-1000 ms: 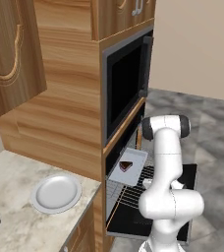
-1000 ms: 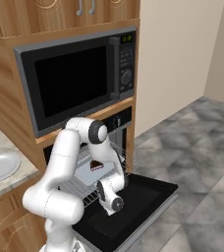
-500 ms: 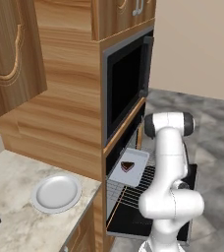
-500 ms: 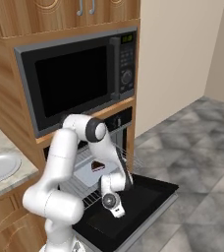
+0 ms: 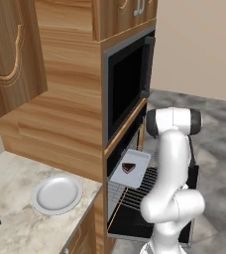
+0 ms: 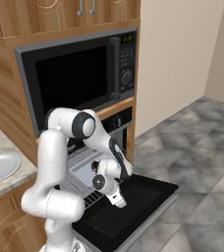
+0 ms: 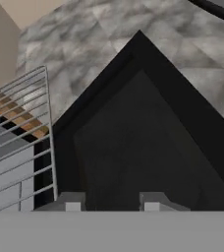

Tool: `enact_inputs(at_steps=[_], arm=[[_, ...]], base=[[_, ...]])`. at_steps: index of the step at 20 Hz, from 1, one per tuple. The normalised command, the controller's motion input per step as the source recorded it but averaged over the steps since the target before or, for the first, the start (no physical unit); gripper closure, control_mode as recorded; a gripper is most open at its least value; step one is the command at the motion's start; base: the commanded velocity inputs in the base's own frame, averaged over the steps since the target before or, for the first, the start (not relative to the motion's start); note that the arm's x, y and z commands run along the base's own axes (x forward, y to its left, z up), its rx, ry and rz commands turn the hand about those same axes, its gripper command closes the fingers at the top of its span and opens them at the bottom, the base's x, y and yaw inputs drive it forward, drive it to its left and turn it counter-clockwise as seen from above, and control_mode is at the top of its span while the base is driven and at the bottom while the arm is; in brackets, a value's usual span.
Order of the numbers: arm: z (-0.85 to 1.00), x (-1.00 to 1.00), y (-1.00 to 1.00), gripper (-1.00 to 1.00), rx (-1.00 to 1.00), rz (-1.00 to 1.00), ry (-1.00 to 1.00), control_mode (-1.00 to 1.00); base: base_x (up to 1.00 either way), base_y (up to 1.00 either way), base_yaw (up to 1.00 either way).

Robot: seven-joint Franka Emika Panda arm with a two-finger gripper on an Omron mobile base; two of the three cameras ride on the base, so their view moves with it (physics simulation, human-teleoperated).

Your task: Take the baked cake out of the oven and place it on the plate for cooling. Then close the oven door.

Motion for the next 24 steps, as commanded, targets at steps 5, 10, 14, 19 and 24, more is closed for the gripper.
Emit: enact_inputs(at_steps=[5, 10, 14, 19, 24], arm=[[1.00, -0.35, -0.26, -1.00, 0.12, 0.02, -0.01, -1.00], [1.00, -0.46, -0.09, -1.00, 0.17, 0.13, 0.00, -1.00], [1.00, -0.39, 0.00, -1.00, 0.11, 0.16, 0.00, -1.00], [1.00, -0.18, 0.00, -1.00, 0.08, 0.14, 0.03, -1.00], [1.00, 0.00, 0.00, -1.00, 0.10, 0.13, 0.08, -1.00]], base=[[0.00, 0.00, 0.00], [0.00, 0.00, 0.00], [0.00, 0.00, 0.00], [0.00, 0.00, 0.00], [0.00, 0.00, 0.00]])
